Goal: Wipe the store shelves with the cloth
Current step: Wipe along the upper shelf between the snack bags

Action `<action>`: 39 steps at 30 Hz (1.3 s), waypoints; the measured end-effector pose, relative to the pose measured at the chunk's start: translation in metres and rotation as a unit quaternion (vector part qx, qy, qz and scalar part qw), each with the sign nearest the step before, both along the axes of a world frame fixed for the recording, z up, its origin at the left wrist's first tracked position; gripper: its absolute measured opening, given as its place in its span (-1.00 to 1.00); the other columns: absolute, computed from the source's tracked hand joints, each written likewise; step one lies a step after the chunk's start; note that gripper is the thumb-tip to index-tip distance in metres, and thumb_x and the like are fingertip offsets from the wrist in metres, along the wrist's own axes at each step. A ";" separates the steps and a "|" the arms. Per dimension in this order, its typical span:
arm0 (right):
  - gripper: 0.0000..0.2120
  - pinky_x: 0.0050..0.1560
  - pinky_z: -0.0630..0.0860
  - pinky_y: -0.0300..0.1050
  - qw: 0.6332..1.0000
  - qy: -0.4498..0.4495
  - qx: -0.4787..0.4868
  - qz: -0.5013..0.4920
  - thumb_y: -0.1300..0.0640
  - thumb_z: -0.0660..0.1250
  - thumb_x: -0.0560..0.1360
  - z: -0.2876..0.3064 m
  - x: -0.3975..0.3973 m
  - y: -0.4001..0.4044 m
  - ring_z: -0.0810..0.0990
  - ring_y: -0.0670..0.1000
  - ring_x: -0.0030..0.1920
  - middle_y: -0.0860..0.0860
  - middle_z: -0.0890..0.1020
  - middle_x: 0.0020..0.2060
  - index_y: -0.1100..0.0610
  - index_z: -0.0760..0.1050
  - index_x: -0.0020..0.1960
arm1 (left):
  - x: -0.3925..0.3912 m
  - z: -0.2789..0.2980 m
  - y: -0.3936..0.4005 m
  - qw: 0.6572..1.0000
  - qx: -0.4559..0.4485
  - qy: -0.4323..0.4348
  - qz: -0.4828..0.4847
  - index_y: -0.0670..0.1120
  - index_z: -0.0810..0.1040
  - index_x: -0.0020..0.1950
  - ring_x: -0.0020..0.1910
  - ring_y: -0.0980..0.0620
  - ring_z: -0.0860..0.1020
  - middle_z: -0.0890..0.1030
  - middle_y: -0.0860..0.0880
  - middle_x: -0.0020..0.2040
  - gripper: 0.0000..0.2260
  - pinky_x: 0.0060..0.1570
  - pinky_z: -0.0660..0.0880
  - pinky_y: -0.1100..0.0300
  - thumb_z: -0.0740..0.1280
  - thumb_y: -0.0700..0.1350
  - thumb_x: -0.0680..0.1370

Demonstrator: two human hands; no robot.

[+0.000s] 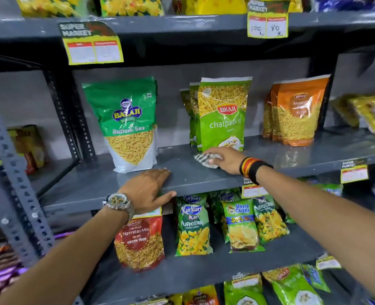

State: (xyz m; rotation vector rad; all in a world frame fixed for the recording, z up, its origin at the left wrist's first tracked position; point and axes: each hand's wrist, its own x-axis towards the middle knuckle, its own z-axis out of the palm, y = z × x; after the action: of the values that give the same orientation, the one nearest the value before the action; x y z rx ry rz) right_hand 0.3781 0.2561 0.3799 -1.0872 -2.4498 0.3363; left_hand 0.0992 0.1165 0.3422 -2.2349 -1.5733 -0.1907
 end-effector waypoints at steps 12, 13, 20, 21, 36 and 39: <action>-0.69 0.28 0.38 -0.04 0.998 0.018 0.017 0.063 0.11 0.29 0.56 0.000 -0.015 0.025 0.47 0.12 0.33 0.06 0.53 0.34 -0.02 0.53 0.29 | 0.033 -0.005 0.012 1.000 0.009 -0.005 0.029 -0.19 0.36 0.51 0.38 -0.20 0.48 0.49 -0.21 0.44 -0.26 0.41 0.39 -0.06 0.07 0.36 0.59; -0.70 0.30 0.38 -0.03 0.998 0.015 0.001 0.065 0.11 0.30 0.55 -0.003 -0.014 0.026 0.46 0.11 0.34 0.05 0.52 0.34 -0.03 0.53 0.28 | 0.033 -0.007 0.012 0.999 0.013 -0.014 0.031 -0.19 0.36 0.51 0.38 -0.19 0.47 0.49 -0.20 0.44 -0.27 0.41 0.39 -0.05 0.08 0.36 0.59; -0.72 0.19 0.40 -0.21 0.991 -0.006 -0.068 0.114 0.06 0.31 0.55 0.000 0.031 -0.014 0.53 -0.09 0.22 -0.08 0.58 0.24 -0.07 0.54 0.26 | 0.033 -0.011 0.011 0.999 0.023 -0.022 0.043 -0.15 0.33 0.53 0.41 -0.16 0.44 0.46 -0.16 0.47 -0.23 0.42 0.38 -0.05 0.01 0.40 0.58; -0.73 0.18 0.41 -0.27 0.988 -0.013 -0.094 0.126 0.04 0.32 0.55 0.005 0.043 -0.023 0.54 -0.15 0.18 -0.13 0.59 0.21 -0.08 0.54 0.25 | 0.033 -0.012 0.011 0.998 0.026 -0.023 0.044 -0.15 0.34 0.53 0.41 -0.16 0.45 0.47 -0.16 0.46 -0.23 0.42 0.39 -0.05 0.01 0.41 0.58; -0.71 0.26 0.40 -0.15 0.993 -0.014 -0.086 0.081 0.04 0.29 0.57 0.004 0.074 -0.066 0.50 -0.07 0.26 -0.12 0.55 0.26 -0.06 0.51 0.29 | 0.033 -0.012 0.008 0.999 0.020 -0.035 0.028 -0.18 0.39 0.49 0.39 -0.16 0.47 0.51 -0.18 0.42 -0.24 0.43 0.37 -0.02 0.01 0.39 0.58; -0.70 0.27 0.41 -0.10 0.997 0.040 -0.058 0.038 0.08 0.29 0.57 0.025 0.102 -0.059 0.50 0.04 0.28 -0.07 0.54 0.28 -0.01 0.51 0.30 | 0.033 -0.008 0.009 0.999 0.005 -0.038 0.033 -0.16 0.35 0.52 0.39 -0.15 0.45 0.49 -0.17 0.44 -0.22 0.43 0.36 -0.03 -0.02 0.41 0.57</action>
State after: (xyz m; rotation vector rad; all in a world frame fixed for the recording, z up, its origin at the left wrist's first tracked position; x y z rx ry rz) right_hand 0.4804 0.1972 0.4052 -1.0075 -2.4303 0.5416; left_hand 0.1325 0.1254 0.3341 -2.1883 -1.6792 -0.2679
